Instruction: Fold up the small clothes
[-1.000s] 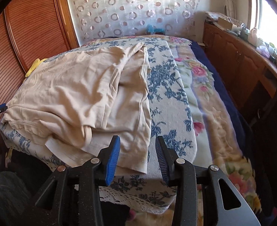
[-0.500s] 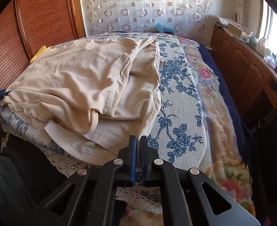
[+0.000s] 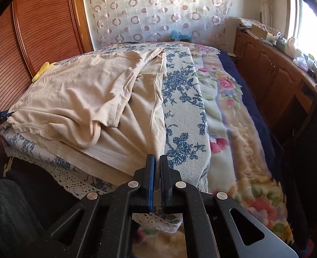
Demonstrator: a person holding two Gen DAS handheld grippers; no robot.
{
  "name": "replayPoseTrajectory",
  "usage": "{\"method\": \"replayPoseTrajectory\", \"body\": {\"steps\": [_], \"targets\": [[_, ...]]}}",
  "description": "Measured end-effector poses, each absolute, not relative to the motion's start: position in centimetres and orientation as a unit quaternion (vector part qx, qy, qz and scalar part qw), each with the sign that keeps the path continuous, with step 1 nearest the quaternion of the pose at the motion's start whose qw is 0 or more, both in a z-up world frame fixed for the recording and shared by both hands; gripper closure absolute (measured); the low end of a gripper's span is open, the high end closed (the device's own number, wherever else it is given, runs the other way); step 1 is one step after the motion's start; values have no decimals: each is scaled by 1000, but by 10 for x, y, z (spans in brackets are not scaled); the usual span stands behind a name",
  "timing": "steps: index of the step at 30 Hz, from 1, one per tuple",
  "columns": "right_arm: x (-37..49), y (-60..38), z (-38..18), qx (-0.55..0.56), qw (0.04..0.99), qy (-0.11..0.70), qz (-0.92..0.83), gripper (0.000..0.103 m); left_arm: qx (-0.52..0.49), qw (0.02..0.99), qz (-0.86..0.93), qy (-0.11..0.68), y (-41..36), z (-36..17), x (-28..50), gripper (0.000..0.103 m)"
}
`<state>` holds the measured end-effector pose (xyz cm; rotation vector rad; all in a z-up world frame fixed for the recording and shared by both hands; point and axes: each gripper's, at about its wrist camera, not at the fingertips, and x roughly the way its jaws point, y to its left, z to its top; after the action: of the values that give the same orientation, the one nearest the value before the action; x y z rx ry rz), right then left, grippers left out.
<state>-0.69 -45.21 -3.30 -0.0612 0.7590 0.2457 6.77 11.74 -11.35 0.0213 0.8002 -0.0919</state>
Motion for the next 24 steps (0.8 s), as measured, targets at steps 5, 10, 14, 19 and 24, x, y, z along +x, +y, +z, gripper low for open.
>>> {"method": "replayPoseTrajectory", "body": {"steps": [5, 10, 14, 19, 24], "targets": [[-18, -445, -16, -44, 933, 336, 119, 96, 8, 924, -37, 381, 115, -115, 66, 22], [-17, -417, -5, -54, 939, 313, 132, 94, 4, 930, -31, 366, 114, -116, 62, 22], [-5, -387, -5, -54, 939, 304, 149, 93, 2, 934, -25, 356, 114, -118, 61, 22], [14, -348, -7, -62, 938, 292, 176, 75, -1, 936, -18, 352, 113, -118, 61, 22], [43, -312, -23, -86, 927, 308, 195, 66, -3, 936, -18, 351, 112, -118, 61, 22]]}}
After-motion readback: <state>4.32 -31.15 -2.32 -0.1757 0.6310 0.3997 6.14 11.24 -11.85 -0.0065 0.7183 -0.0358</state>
